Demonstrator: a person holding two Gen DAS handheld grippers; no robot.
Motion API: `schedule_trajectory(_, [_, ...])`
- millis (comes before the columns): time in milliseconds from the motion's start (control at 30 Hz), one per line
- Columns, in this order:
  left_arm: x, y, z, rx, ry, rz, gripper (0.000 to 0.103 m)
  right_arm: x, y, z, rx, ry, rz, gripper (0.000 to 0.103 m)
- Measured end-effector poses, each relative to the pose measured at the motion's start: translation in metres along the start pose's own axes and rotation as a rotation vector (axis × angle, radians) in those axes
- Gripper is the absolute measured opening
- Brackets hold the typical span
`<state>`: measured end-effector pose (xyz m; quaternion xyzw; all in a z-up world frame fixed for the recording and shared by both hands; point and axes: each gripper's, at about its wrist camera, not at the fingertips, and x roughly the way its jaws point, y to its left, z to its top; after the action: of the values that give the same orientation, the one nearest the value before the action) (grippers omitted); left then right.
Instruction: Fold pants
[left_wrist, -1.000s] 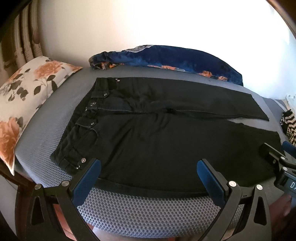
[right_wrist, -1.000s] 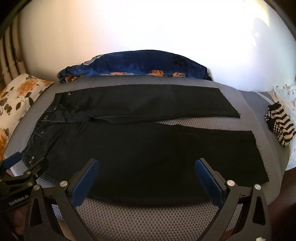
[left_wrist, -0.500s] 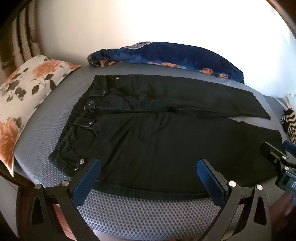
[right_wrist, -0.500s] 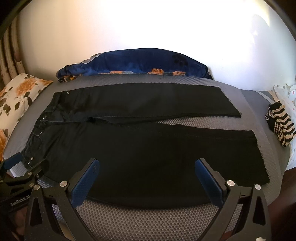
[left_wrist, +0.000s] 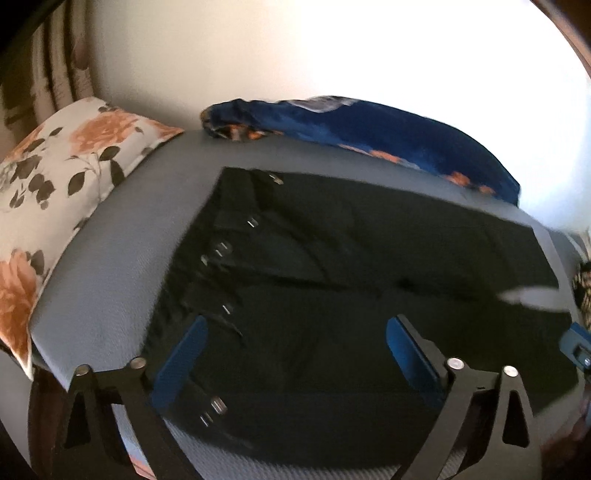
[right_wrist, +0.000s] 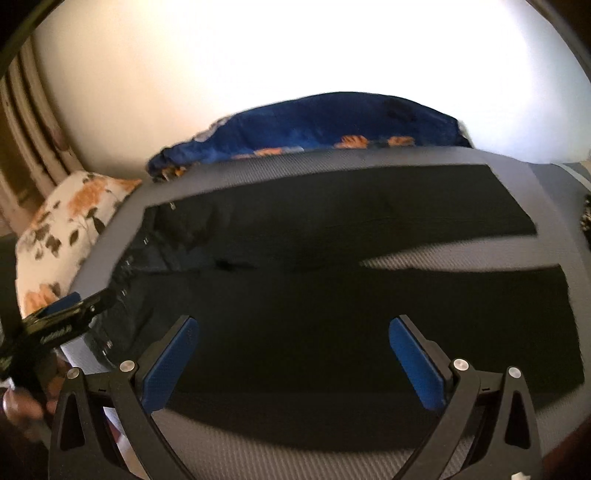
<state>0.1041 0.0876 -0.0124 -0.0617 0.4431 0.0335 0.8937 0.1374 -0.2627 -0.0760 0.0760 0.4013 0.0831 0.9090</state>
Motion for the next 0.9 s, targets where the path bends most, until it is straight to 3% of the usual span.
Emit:
schedule_trajectory(200, [0.035,0.052,0.057,-0.05,0.003,-0.017,0.083,0.02,0.004,0.049,-0.033,-0.065,0.014,0.103])
schedule_trajectory(267, [0.057,0.072,0.079,-0.08,0.028,-0.095,0.082,0.031,0.003,0.063,-0.018,-0.062,0.019,0.103])
schedule_trajectory(333, [0.08,0.088,0.097,-0.115,0.069,-0.191,0.074,0.046,0.0,0.075,0.017,-0.049,0.031,0.103])
schedule_trajectory(500, [0.142,0.118,0.128,-0.183,0.161,-0.292,0.057,0.082,-0.007,0.086,0.083,0.001,0.031,0.103])
schedule_trajectory(567, [0.161,0.128,0.136,-0.209,0.187,-0.335,0.051,0.097,-0.006,0.088,0.085,0.023,0.017,0.103])
schedule_trajectory(733, [0.201,0.148,0.149,-0.261,0.253,-0.427,0.046,0.129,-0.002,0.091,0.077,0.068,-0.002,0.103])
schedule_trajectory(833, [0.216,0.153,0.151,-0.291,0.289,-0.508,0.037,0.144,0.002,0.094,0.066,0.08,-0.014,0.103])
schedule_trajectory(900, [0.222,0.155,0.152,-0.304,0.303,-0.524,0.031,0.151,0.004,0.096,0.059,0.087,-0.02,0.103])
